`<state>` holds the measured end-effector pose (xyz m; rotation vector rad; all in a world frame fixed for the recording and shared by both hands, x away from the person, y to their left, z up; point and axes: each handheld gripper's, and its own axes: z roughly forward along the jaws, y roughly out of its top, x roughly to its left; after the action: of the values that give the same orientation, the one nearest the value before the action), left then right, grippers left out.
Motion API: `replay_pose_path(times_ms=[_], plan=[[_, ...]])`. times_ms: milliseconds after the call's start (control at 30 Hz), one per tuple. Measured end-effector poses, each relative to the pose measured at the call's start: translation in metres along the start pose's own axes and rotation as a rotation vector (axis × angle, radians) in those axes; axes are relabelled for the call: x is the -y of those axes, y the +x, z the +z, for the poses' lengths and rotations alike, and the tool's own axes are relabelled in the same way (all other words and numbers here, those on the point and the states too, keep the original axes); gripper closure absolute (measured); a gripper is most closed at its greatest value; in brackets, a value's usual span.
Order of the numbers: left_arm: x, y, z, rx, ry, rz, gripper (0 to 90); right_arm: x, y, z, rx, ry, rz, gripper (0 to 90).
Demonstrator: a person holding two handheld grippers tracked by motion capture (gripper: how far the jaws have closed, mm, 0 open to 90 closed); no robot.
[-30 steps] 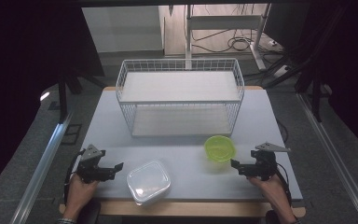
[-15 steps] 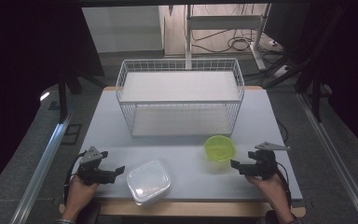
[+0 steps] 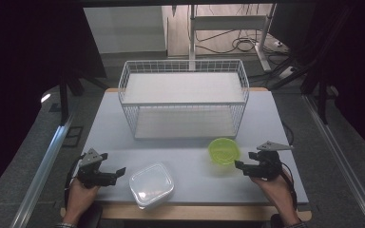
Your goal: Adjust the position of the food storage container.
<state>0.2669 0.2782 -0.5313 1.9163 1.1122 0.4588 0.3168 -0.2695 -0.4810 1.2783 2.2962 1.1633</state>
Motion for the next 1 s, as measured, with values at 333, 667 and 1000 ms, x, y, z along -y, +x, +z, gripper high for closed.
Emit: replay_pose_path(times_ms=[333,667,1000], plan=[[0.0,-0.001,0.001,-0.006,-0.001,0.008,3.5,-0.017,0.01,-0.003,0.001,0.016,-0.074,49.8],[0.0,-0.001,0.001,-0.002,-0.003,0.006,3.6,-0.03,0.018,0.003,-0.033,0.01,-0.105,59.9],[0.0,-0.001,0.001,-0.001,-0.005,0.009,3.7,-0.042,0.03,0.018,-0.072,0.01,-0.151,66.9]])
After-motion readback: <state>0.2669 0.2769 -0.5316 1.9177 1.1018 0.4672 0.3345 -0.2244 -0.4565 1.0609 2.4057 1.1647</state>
